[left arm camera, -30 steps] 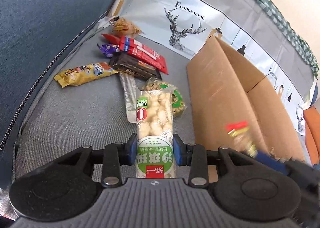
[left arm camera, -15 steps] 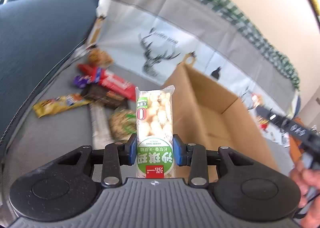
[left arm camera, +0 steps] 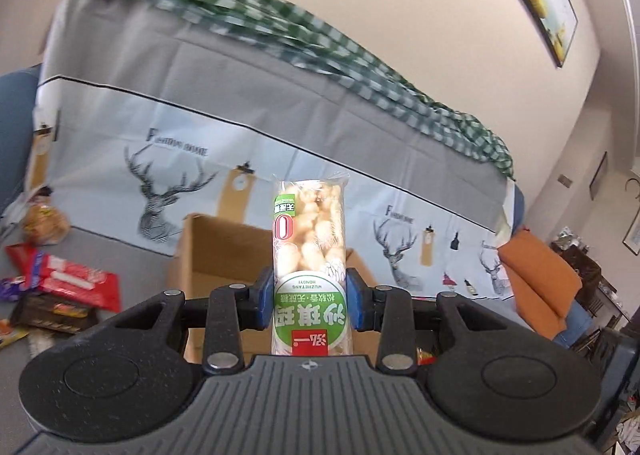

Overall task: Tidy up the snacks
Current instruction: 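Carry the red-gold candy and rice cracker bag over the cardboard box with both tools, then open both tools to drop the candy and rice cracker bag into the box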

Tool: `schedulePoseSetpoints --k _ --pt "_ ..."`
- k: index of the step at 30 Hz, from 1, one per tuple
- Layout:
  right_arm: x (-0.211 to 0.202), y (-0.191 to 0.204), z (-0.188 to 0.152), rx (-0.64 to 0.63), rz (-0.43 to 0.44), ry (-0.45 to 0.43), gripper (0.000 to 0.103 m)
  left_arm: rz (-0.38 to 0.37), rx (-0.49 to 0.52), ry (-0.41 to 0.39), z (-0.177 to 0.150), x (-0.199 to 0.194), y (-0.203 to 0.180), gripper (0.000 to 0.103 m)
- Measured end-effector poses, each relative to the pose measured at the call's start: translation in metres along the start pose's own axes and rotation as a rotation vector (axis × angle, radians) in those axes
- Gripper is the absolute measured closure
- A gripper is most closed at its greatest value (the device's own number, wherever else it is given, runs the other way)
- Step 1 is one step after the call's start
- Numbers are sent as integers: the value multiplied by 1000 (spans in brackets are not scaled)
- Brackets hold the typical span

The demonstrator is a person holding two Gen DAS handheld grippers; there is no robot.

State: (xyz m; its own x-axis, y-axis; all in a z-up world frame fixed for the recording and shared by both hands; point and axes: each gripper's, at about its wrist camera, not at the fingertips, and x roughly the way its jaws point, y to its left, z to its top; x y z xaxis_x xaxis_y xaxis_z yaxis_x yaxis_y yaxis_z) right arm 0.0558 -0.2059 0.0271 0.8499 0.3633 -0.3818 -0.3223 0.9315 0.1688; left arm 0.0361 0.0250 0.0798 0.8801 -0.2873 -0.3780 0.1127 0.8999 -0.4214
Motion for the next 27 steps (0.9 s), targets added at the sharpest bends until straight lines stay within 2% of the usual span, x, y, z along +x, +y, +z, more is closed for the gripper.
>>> schedulePoseSetpoints --k 3,5,7,12,17,27 --pt "-3 -10 -1 8 -31 5 85 -14 32 19 -26 14 -1 63" --pt "-3 -15 -4 4 -49 14 85 20 10 105 -42 29 4 64" --pt "0 -18 -6 -10 -65 29 85 -16 -24 152 -47 43 5 64" --pt "2 -22 -7 -18 -87 40 85 -14 37 123 -46 51 -3 64" --pt "10 -23 -6 -6 -102 58 85 -16 23 137 -47 47 4 64" --pt "12 -9 -8 -68 -93 62 85 -20 24 127 -47 43 5 64"
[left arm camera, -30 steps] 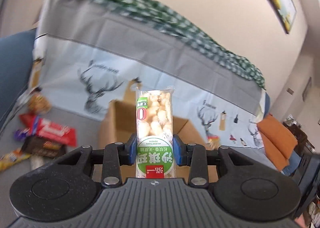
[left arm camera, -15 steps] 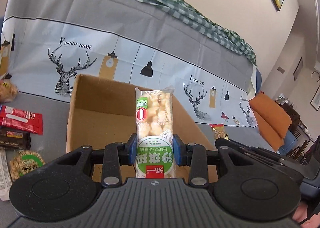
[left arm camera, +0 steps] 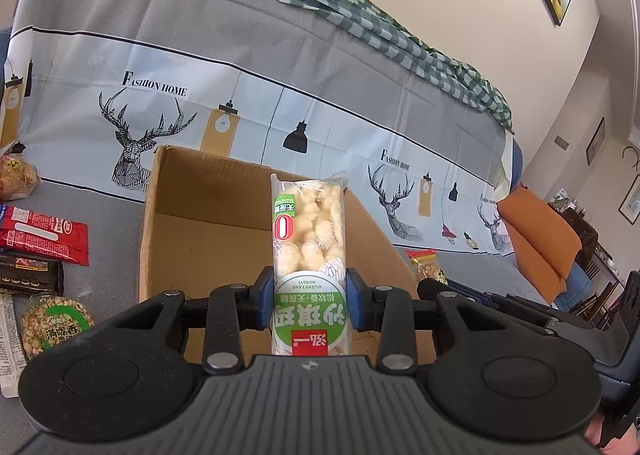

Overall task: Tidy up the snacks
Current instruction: 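Open both tools to drop the candy and rice cracker bag into the box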

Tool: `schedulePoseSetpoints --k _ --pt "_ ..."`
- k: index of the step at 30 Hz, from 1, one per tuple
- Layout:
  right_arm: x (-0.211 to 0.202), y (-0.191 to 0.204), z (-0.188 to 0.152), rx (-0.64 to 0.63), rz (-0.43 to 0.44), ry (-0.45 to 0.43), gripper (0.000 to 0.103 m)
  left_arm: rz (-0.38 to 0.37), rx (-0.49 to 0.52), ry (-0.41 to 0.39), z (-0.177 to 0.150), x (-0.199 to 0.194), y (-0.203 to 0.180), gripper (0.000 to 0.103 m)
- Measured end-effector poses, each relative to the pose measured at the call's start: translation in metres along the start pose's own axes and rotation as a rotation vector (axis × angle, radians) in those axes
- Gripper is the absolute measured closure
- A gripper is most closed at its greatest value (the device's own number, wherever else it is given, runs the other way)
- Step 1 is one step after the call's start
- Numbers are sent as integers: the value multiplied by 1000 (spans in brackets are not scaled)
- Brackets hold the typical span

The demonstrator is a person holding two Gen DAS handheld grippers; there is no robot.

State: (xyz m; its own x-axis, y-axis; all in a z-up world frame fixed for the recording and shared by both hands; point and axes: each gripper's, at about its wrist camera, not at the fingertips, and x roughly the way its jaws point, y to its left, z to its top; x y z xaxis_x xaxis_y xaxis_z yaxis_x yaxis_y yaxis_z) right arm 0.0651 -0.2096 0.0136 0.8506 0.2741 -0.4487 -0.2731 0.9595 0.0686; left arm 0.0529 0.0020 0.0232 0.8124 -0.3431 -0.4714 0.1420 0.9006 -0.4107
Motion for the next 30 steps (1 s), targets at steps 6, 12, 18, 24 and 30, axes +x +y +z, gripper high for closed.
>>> schedulePoseSetpoints --k 6,12,18,24,30 --pt "1 -6 1 28 -6 7 84 -14 -2 0 0 -1 -1 63" --pt "1 -4 0 24 -10 8 84 -37 -4 9 0 0 0 61" --pt "9 -12 -2 30 -135 43 44 53 -65 -25 6 -2 15 41" --pt "23 -35 -10 111 -269 141 44 268 -128 16 8 4 44 39" --pt "35 -44 -20 133 -328 226 46 275 -77 101 -1 15 39 39"
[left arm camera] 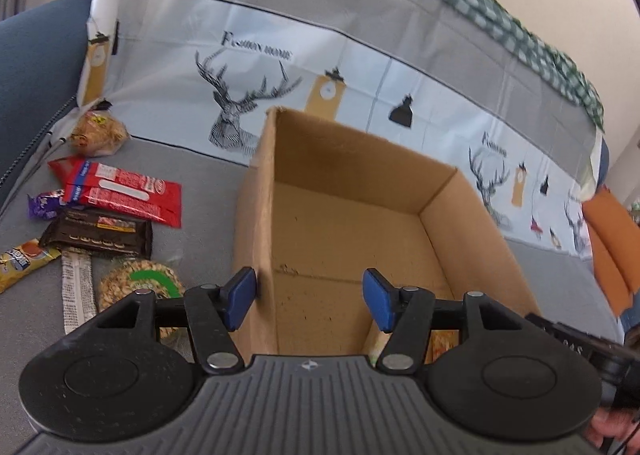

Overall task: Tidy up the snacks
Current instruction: 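Open both tools to drop the candy and rice cracker bag into the box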

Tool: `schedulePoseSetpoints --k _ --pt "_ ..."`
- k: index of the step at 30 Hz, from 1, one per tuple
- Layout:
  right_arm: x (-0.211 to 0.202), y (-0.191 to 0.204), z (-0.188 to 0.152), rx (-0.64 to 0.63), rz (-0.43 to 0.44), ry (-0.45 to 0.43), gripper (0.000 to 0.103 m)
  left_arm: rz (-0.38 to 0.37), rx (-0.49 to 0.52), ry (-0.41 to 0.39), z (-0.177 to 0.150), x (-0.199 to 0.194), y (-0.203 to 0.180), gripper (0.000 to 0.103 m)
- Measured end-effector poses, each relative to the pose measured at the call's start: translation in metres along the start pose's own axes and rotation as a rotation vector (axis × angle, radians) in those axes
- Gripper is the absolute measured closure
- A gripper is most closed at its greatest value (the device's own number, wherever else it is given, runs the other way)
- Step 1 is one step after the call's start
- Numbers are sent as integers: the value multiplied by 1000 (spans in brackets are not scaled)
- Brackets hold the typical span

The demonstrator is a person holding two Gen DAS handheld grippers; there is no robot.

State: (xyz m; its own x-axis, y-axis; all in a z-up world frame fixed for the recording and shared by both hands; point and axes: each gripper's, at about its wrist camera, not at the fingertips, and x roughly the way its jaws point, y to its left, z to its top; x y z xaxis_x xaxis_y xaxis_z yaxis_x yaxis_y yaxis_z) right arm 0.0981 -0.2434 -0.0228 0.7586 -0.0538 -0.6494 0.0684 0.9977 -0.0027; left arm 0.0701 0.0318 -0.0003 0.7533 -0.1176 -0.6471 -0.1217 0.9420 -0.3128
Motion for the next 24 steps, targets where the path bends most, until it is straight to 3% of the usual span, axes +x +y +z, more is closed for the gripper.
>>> schedulePoseSetpoints --k 1,2,7,15,20,24 --pt "3 0 0 2 -3 15 52 6 19 -1 -1 0 -3 39" --pt "6 -1 0 5 -9 30 67 1 31 1 -2 0 -4 39" --pt "6 -2 -1 17 -6 39 87 -48 16 17 -3 0 -2 43" --pt "4 -7 -1 32 -8 32 86 -50 2 14 -2 -1 -2 43" --pt "-9 -7 2 39 2 -46 65 -41 20 -20 -1 -11 -2 43" --pt "-19 -1 4 28 33 -94 63 -70 29 -38 -1 -24 0 43"
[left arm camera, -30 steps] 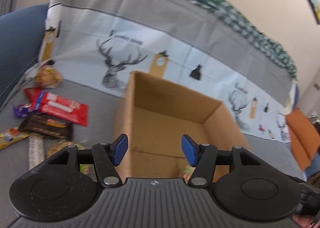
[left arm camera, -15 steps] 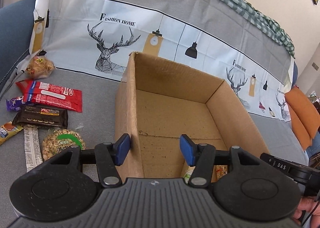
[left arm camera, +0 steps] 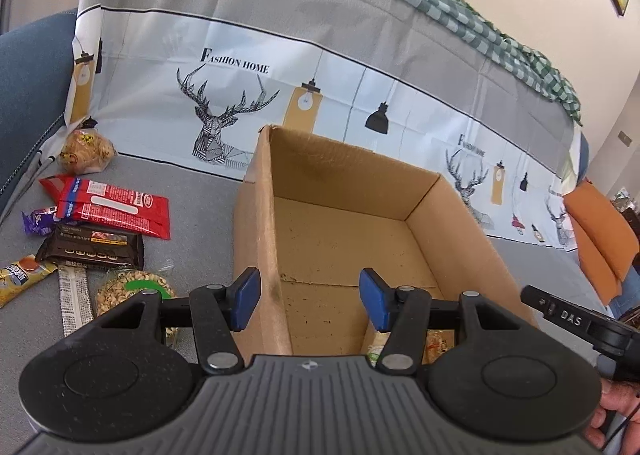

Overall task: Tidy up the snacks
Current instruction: 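Open both tools to drop the candy and rice cracker bag into the box, then move both tools back to the snacks and grasp the round nut cake with the right tool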

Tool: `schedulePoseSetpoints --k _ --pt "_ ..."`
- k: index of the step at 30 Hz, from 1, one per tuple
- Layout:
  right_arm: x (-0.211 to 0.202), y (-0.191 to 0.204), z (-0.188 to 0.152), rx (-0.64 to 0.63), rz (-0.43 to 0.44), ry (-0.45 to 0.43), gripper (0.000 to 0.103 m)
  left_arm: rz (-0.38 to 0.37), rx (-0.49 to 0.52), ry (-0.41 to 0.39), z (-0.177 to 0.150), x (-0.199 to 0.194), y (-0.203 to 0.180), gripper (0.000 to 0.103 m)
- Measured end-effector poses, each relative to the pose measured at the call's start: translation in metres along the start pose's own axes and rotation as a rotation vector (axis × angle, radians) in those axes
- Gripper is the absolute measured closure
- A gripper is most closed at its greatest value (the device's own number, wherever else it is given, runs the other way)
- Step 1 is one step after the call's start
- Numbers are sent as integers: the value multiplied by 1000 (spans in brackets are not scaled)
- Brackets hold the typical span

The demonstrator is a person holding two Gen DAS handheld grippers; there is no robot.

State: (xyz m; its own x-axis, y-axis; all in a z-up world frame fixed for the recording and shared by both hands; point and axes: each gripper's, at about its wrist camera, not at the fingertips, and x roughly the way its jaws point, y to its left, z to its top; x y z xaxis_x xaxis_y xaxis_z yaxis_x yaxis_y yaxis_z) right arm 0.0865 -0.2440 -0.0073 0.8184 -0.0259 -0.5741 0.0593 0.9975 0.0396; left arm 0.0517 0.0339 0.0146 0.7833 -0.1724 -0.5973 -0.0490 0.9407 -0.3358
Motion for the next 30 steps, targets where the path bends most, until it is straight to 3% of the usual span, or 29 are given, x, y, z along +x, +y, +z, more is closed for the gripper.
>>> schedulePoseSetpoints --k 5,9,12,15,17,19,23,30 --pt "-13 10 1 3 58 -38 61 -97 0 6 11 -24 12 56" --pt "-22 23 0 -8 104 -54 61 -182 32 19 26 -42 35 75" --pt "-29 34 0 -16 140 -72 61 -170 31 -17 33 -51 66 84" --pt "-36 46 0 -19 191 -98 62 -134 -115 -37 23 -52 117 84" --pt "-40 56 0 -18 244 -109 72 -23 -217 9 21 -51 145 88" --pt "-44 67 0 -19 297 -117 74 -5 -317 1 21 -55 167 88" --pt "-48 98 -1 -40 388 -113 74 25 -410 70 17 -47 189 88" --pt "-55 156 -10 -82 504 -69 74 22 -472 148 6 -33 209 88"
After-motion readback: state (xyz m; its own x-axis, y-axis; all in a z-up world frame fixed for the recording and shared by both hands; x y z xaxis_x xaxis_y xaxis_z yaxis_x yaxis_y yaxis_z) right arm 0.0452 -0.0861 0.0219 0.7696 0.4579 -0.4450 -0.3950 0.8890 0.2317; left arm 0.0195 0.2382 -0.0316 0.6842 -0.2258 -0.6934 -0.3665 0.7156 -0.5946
